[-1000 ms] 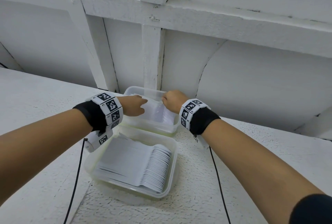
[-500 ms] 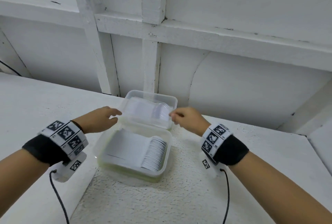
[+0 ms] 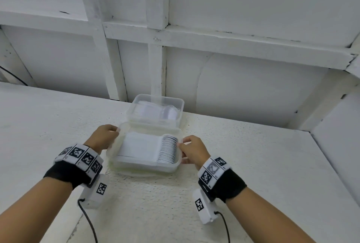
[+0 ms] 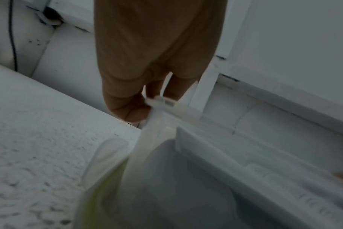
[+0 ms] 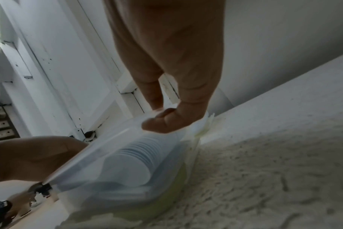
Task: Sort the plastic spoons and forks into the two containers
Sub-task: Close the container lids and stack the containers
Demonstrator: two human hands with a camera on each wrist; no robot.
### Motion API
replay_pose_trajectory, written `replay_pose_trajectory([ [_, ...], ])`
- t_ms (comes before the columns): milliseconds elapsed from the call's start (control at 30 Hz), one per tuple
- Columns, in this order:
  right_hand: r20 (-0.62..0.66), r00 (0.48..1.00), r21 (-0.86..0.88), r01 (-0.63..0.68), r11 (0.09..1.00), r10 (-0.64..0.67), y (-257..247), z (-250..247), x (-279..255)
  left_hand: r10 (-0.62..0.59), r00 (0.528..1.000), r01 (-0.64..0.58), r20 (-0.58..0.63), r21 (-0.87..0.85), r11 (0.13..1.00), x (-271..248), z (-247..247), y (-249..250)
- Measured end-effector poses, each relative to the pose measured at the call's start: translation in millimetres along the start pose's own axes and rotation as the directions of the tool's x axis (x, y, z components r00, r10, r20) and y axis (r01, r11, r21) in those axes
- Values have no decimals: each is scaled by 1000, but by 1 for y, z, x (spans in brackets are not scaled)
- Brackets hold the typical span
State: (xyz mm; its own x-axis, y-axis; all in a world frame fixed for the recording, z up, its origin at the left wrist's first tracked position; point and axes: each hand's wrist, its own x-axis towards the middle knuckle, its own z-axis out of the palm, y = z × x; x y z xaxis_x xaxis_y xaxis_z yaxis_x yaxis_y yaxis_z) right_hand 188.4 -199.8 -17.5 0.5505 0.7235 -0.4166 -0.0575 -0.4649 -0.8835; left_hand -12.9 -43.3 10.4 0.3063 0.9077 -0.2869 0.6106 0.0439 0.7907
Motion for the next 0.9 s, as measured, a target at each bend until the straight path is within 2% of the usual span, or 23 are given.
replay_pose_trajectory([
  [133, -77, 994, 22, 80, 997, -78, -2, -42, -24, 72, 995, -56, 64, -218, 974, -32, 14, 23],
  [233, -160, 979, -2, 129, 992, -128, 9, -86, -47, 129, 979, -80, 160, -278, 957, -57, 40, 38],
  [333, -269, 955, -39, 115, 993, -122, 34, -128, -69, 176, 949, -96, 260, -291, 952, -78, 83, 45],
  [533, -431, 902, -8, 25, 1000, -26, 87, -182, -111, 166, 873, -68, 459, -222, 973, -104, 158, 45],
  [633, -462, 886, 39, -14, 999, 31, 107, -192, -121, 149, 833, -51, 533, -195, 980, -110, 176, 42],
  [767, -470, 881, 40, -43, 998, 57, 121, -195, -126, 153, 814, -70, 560, -167, 983, -113, 179, 42],
  [833, -479, 878, -35, -40, 999, 18, 121, -195, -128, 173, 803, -136, 571, -107, 985, -110, 173, 42],
  [900, -489, 868, -238, -45, 970, -80, 118, -194, -130, 248, 815, -340, 524, 86, 936, -99, 160, 38],
])
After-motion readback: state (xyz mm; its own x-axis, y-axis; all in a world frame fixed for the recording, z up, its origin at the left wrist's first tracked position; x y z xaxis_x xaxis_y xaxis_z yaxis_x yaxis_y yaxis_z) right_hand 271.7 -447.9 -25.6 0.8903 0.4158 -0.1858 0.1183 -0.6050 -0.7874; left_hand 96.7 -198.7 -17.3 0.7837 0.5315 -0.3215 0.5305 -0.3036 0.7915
